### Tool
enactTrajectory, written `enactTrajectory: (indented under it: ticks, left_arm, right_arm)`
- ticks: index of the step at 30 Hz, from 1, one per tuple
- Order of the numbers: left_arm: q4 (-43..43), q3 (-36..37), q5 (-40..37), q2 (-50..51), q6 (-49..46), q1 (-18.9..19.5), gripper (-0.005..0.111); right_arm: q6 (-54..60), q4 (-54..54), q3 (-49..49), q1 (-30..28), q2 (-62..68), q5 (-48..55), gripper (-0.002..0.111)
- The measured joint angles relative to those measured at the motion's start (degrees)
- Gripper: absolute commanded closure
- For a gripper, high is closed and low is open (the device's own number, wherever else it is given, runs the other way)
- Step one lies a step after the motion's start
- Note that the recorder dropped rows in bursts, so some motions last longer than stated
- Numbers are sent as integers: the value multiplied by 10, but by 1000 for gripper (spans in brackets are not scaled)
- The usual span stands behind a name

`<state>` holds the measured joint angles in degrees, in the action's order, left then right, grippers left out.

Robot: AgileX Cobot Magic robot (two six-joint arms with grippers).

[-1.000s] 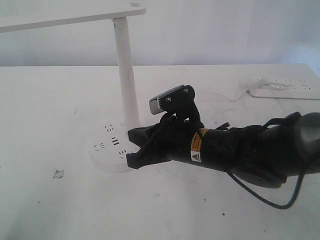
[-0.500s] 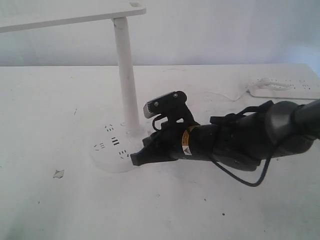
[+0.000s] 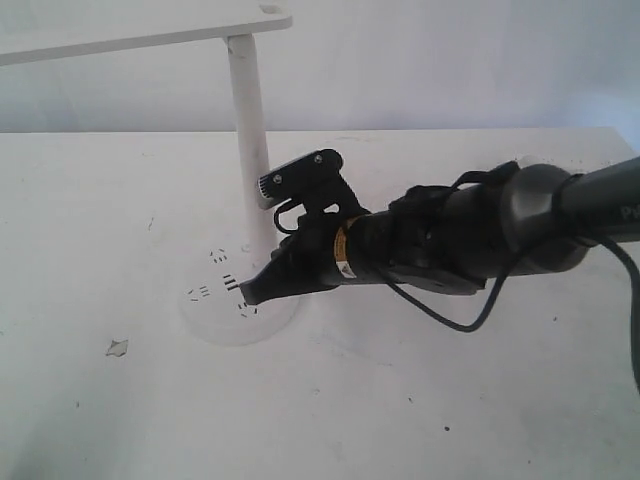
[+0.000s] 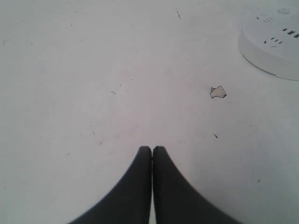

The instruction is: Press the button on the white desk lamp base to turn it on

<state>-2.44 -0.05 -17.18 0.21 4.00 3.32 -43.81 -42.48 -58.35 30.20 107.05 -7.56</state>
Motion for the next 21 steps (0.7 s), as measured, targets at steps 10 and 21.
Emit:
enactTrajectory:
  ticks: [10,21]
  left_arm:
    - [0,0,0,0,0,0,107]
    - [0,0,0,0,0,0,107]
  right_arm:
    - [32,-31,-14,43,6,119,108]
    - [109,-33,59,109,-40,199,108]
